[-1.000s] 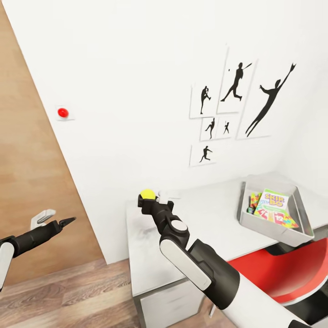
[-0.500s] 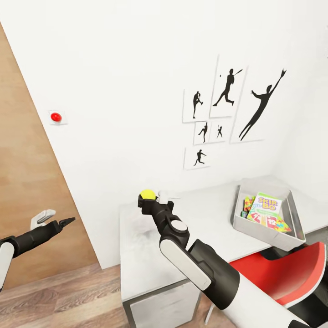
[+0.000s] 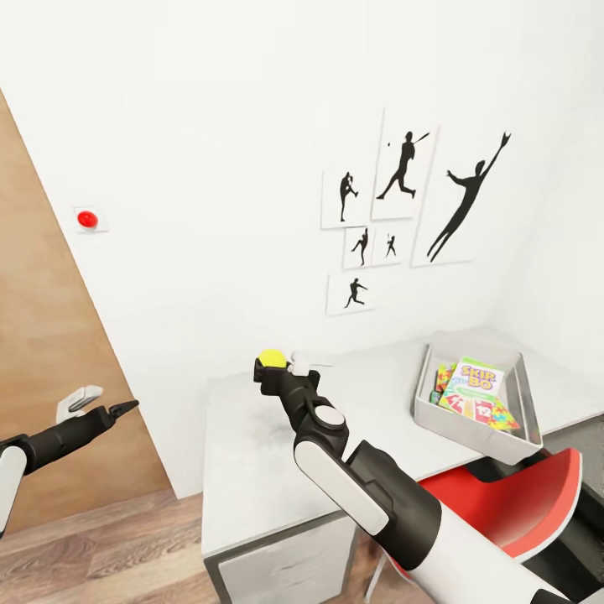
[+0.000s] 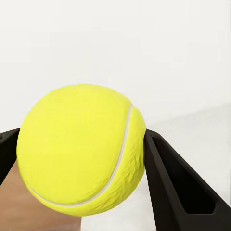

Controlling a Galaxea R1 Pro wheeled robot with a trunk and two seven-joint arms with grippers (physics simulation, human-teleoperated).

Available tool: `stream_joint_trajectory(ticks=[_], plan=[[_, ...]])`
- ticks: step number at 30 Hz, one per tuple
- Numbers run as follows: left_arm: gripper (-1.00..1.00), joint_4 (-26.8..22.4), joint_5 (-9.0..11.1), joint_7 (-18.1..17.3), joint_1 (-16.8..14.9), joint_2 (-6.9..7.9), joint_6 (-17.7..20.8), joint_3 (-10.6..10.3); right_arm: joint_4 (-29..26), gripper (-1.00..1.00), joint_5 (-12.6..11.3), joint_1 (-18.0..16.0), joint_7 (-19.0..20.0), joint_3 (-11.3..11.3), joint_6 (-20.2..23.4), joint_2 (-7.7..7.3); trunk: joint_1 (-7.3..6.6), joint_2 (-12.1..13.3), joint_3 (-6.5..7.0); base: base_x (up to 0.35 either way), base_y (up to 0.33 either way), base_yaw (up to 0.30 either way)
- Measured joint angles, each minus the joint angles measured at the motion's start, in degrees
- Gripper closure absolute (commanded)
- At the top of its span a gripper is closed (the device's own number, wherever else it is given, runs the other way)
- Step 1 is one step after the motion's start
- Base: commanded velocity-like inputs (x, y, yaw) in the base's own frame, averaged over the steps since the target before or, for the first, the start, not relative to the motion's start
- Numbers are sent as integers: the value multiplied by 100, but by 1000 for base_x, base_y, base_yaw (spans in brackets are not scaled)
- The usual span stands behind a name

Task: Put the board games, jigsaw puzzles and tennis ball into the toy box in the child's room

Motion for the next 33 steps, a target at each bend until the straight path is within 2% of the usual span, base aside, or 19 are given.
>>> stream_joint_trajectory(ticks=[7, 23, 33], plan=[[-100, 3, 2, 0, -1, -2, 0, 0, -8, 100, 1, 0, 5, 4, -121, 0, 0, 0, 0, 0, -4, -42], [-100, 4, -2, 0, -2, -2, 0, -1, -12, 100, 0, 1, 5, 0, -141, -1, 0, 0, 20, 0, -63, -260], [-100, 2, 2, 0, 0, -1, 0, -6, -16, 100, 0, 0, 6, 16, -140, 0, 0, 0, 23, 0, -4, -37]])
